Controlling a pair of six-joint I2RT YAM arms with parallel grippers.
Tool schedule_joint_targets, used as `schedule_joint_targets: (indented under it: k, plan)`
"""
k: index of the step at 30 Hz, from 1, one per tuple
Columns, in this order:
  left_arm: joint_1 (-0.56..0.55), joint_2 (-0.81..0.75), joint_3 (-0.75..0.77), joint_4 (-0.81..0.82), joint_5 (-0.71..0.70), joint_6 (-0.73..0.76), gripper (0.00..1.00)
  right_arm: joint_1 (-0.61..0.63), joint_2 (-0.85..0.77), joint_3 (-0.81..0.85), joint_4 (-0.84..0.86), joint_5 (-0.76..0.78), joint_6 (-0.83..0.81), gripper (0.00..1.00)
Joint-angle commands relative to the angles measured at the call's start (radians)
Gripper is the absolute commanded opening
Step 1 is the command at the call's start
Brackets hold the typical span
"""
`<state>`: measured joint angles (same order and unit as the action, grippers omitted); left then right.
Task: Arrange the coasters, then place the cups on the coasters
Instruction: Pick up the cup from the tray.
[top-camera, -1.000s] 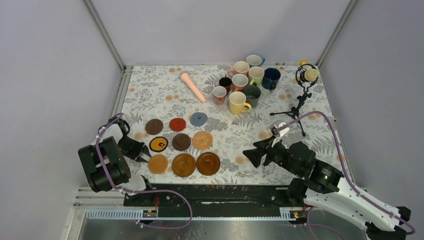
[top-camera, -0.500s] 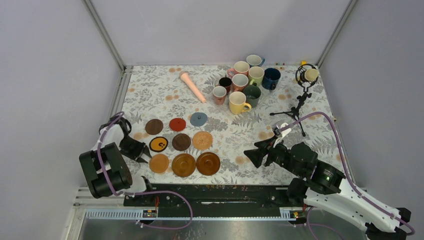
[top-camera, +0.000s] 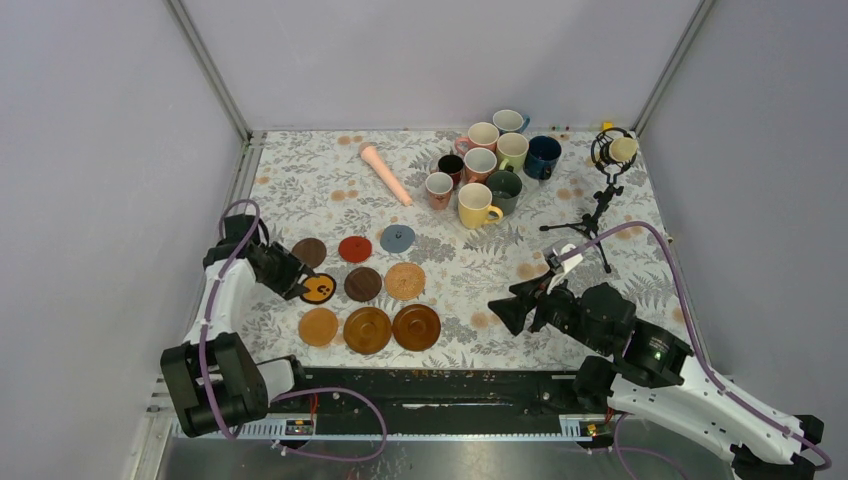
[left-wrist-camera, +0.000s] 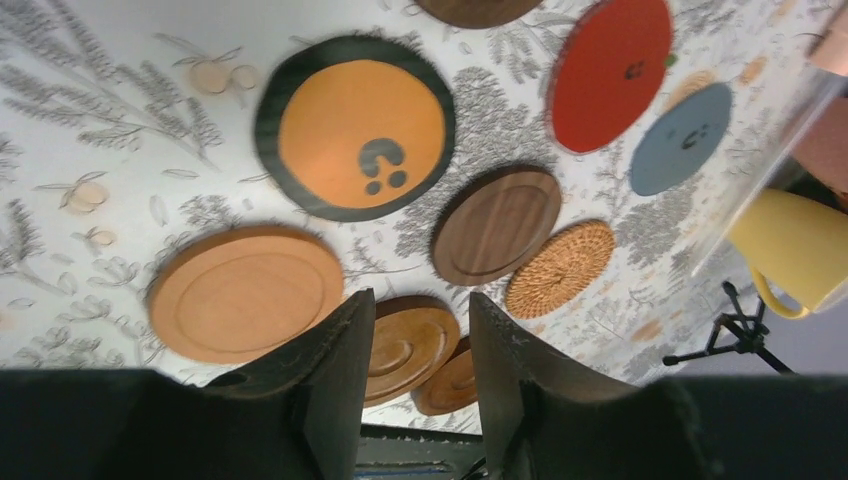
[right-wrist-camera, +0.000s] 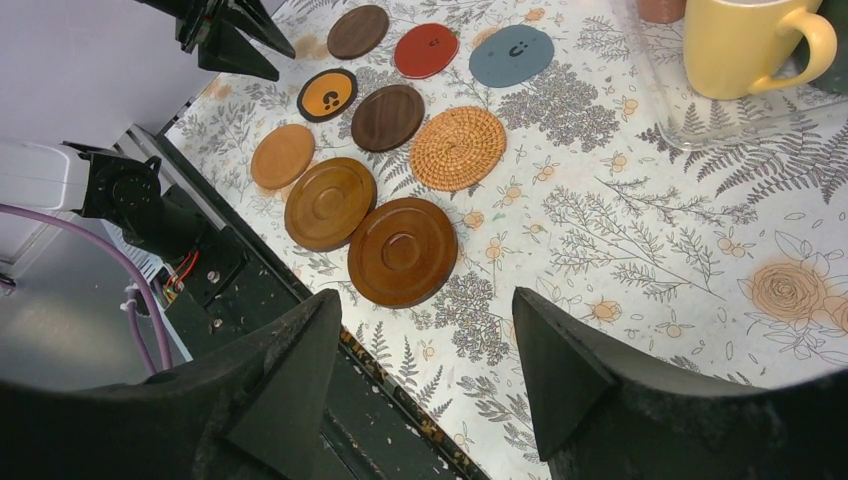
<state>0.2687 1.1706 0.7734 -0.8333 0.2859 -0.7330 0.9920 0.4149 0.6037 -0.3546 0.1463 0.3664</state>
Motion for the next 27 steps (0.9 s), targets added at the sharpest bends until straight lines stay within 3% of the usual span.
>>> schedule_joint_targets:
  k: [1, 8, 11, 12, 13, 16, 19, 23, 27]
  plan:
    - [-0.022, 0.001, -0.004, 0.171, 0.127, -0.001, 0.42, -0.004, 0.013, 0.023, 0.019, 0.029, 0.005, 0.71]
    - [-0.161, 0.004, 0.229, 0.183, 0.083, 0.096, 0.54, -0.004, 0.133, 0.042, -0.005, 0.154, 0.067, 0.72]
    - [-0.225, -0.002, 0.339, 0.185, 0.045, 0.167, 0.71, -0.004, 0.193, 0.072, -0.025, 0.195, 0.060, 0.73]
    - [-0.243, -0.010, 0.362, 0.183, 0.030, 0.191, 0.92, -0.004, 0.217, 0.091, -0.043, 0.224, 0.052, 0.74]
    - [-0.260, -0.021, 0.377, 0.184, 0.015, 0.211, 0.98, -0.005, 0.242, 0.109, -0.058, 0.252, 0.040, 0.74]
    - [-0.326, -0.072, 0.398, 0.189, -0.053, 0.280, 0.99, -0.013, 0.325, 0.160, -0.062, 0.290, -0.026, 0.75]
    - [-0.365, -0.135, 0.381, 0.196, -0.049, 0.321, 0.99, -0.057, 0.432, 0.218, -0.031, 0.233, -0.128, 0.76]
    - [-0.392, -0.236, 0.317, 0.202, -0.066, 0.356, 0.99, -0.236, 0.618, 0.313, 0.007, 0.050, -0.154, 0.74]
    - [-0.409, -0.345, 0.186, 0.253, -0.079, 0.308, 0.99, -0.323, 0.783, 0.385, 0.083, 0.015, -0.230, 0.71]
